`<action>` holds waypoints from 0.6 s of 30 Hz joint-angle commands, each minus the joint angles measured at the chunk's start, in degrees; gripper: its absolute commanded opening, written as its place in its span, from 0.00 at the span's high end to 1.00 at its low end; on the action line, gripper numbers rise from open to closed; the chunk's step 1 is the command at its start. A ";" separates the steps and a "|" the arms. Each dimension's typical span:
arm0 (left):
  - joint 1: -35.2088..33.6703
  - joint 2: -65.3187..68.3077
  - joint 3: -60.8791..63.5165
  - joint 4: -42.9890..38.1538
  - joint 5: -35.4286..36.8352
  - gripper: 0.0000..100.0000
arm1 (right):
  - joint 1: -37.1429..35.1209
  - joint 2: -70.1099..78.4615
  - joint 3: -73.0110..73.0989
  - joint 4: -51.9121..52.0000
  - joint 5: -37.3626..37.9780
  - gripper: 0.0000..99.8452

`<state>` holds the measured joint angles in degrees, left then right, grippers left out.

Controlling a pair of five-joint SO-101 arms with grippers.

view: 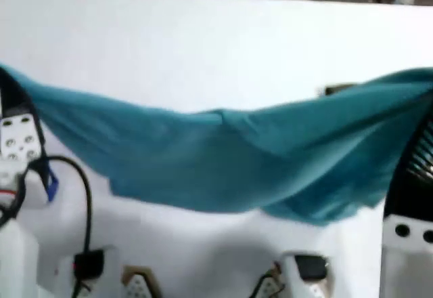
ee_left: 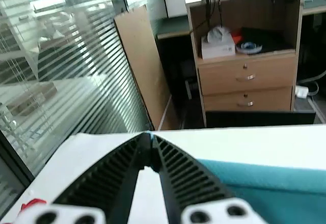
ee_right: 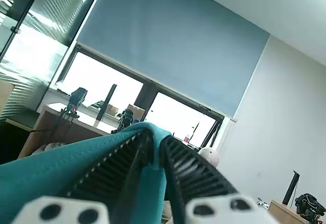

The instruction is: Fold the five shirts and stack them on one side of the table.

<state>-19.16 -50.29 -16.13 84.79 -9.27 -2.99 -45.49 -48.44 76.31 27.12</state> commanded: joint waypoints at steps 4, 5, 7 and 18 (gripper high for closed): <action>-0.53 -0.26 4.00 -0.97 -0.62 0.97 | -0.22 1.71 -0.53 2.42 0.53 0.98; -0.53 -0.26 3.82 -0.26 -0.62 0.97 | -0.22 1.63 -0.88 3.30 0.53 0.98; -0.53 -0.26 2.95 1.32 -0.53 0.97 | -0.31 1.45 -1.05 4.00 0.53 0.98; -0.53 -0.26 -11.47 15.38 -0.53 0.97 | -0.31 -5.41 -1.49 5.41 0.26 0.98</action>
<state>-19.16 -50.29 -23.08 97.01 -9.45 -2.99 -49.89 -49.49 80.79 27.12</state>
